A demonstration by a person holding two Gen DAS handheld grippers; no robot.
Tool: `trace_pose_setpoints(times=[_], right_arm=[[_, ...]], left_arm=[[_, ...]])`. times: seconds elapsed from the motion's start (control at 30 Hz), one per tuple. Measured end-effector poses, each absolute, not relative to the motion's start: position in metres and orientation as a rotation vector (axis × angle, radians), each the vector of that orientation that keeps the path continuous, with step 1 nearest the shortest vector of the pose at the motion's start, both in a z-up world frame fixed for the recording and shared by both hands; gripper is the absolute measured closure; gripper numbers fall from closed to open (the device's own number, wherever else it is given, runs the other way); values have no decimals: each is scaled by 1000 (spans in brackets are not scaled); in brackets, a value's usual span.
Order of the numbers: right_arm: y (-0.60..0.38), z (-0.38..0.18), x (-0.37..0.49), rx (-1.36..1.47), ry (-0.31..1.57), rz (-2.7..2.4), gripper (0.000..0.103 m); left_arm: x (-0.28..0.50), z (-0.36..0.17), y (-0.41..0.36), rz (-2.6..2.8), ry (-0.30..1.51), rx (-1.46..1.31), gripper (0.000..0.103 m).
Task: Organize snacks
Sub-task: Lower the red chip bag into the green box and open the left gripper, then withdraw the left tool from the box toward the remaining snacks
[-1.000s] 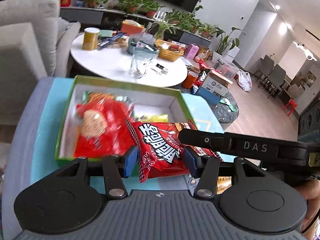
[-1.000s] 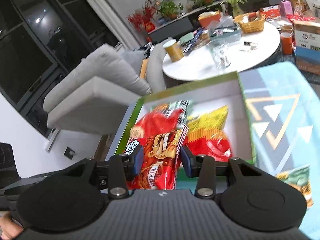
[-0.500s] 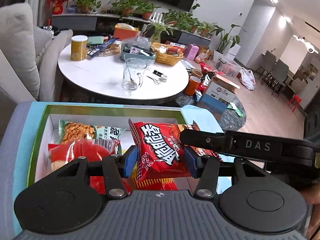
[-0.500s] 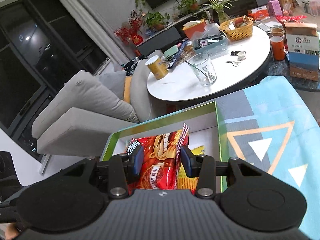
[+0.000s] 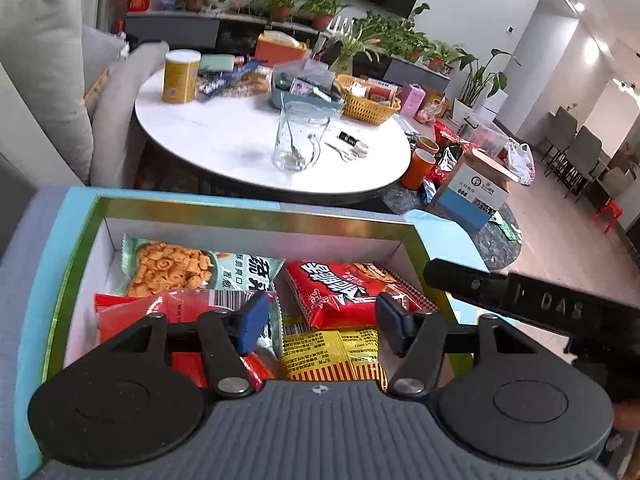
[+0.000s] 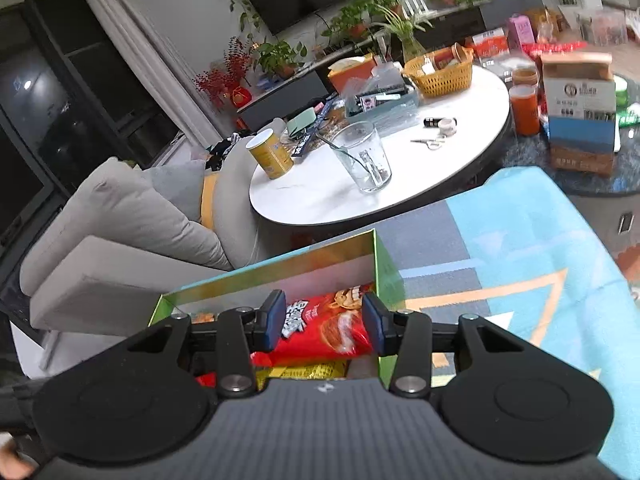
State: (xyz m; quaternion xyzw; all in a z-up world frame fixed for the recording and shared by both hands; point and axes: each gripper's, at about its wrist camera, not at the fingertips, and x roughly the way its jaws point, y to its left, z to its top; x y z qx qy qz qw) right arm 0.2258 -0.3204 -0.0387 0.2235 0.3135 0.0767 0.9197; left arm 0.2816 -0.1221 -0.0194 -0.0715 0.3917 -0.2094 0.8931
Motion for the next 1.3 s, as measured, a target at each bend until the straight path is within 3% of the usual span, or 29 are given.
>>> trace_pose_setpoints(times=[0.1, 0.17, 0.33, 0.7, 1.03, 1.3], right_arm=[[-307, -27, 197, 386, 542, 140, 40], [-302, -19, 178, 334, 458, 143, 24], [-290, 1, 138, 221, 318, 178, 24], [-273, 21, 95, 142, 389, 146, 24], [-247, -1, 61, 79, 446, 178, 24], [-227, -32, 34, 54, 504, 239, 24]], left_arm=[[268, -11, -118, -429, 769, -111, 40], [257, -5, -114, -419, 748, -80, 39], [227, 6, -102, -358, 700, -11, 33], [159, 25, -66, -289, 609, 19, 30], [100, 22, -17, -199, 520, 24, 26], [73, -13, 25, -118, 650, 59, 24]])
